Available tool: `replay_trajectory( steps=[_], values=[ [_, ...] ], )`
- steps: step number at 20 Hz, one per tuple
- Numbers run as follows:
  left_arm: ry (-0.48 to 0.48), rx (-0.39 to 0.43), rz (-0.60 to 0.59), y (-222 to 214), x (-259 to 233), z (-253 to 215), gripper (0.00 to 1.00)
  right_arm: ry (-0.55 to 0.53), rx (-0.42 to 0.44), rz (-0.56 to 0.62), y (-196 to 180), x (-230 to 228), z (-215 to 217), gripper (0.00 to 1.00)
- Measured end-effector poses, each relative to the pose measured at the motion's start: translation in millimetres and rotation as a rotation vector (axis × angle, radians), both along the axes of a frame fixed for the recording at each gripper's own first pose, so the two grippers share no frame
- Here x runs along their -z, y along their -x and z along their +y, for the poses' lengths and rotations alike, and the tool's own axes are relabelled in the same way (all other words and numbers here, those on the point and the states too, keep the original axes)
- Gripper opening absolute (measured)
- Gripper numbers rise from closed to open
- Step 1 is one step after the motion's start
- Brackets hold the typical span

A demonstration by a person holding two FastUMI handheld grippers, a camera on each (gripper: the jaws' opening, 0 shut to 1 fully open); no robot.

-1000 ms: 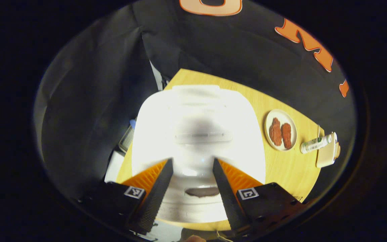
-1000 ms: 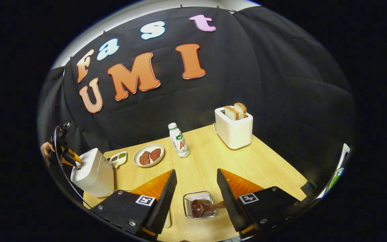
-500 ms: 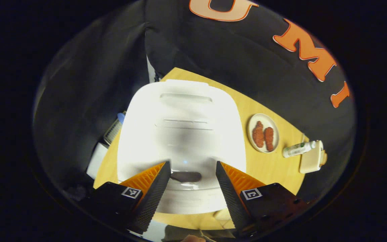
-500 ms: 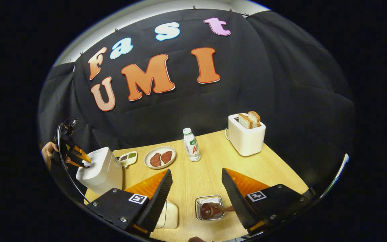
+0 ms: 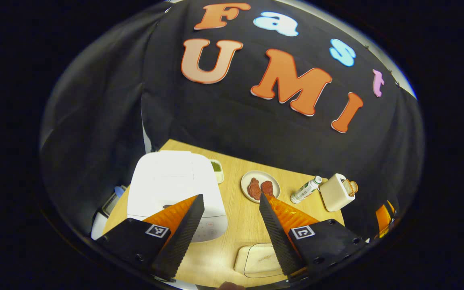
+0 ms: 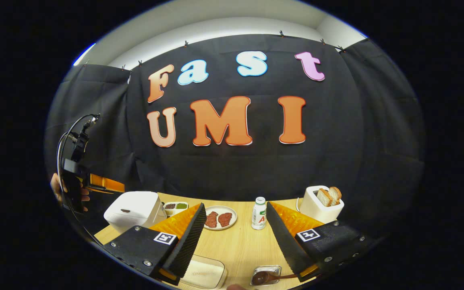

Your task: Close the left gripper, press the button to open the rice cooker; take a wooden spoon from the chopstick holder with the right hand, scoop a spoonful of rice and pour it into the rice cooker, then put the wooden spoon back into the chopstick holder.

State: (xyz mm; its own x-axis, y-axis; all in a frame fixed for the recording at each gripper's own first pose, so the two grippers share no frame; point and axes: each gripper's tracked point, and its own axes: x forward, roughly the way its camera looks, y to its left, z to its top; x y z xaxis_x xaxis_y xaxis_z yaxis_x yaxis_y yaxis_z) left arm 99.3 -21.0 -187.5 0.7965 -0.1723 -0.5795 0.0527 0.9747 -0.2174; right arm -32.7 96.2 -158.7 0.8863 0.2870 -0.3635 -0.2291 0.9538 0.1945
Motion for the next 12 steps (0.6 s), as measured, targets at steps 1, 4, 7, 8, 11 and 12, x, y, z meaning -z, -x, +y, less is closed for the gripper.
replay_trajectory(
  steps=[1, 4, 7, 8, 11, 12],
  values=[
    [-0.02, -0.008, -0.048, 10, -6, -3, 0.95, -0.001, -0.017, -0.024, -2, -7, 8, 0.93],
    [-0.058, -0.018, -0.157, 45, -20, -9, 1.0, 0.019, -0.048, -0.086, -3, -14, 26, 0.93],
    [-0.084, 0.002, -0.272, 64, -34, -22, 0.96, 0.03, -0.118, -0.126, 3, -20, 48, 0.93],
    [-0.083, 0.032, -0.295, 70, -35, -28, 0.96, 0.033, -0.152, -0.121, 7, -17, 56, 0.93],
    [-0.109, 0.009, -0.334, 79, -37, -22, 0.96, -0.006, -0.179, -0.094, 11, -14, 65, 0.94],
    [-0.121, -0.017, -0.348, 81, -40, -19, 0.96, -0.017, -0.174, -0.1, 9, -17, 64, 0.94]
  ],
)
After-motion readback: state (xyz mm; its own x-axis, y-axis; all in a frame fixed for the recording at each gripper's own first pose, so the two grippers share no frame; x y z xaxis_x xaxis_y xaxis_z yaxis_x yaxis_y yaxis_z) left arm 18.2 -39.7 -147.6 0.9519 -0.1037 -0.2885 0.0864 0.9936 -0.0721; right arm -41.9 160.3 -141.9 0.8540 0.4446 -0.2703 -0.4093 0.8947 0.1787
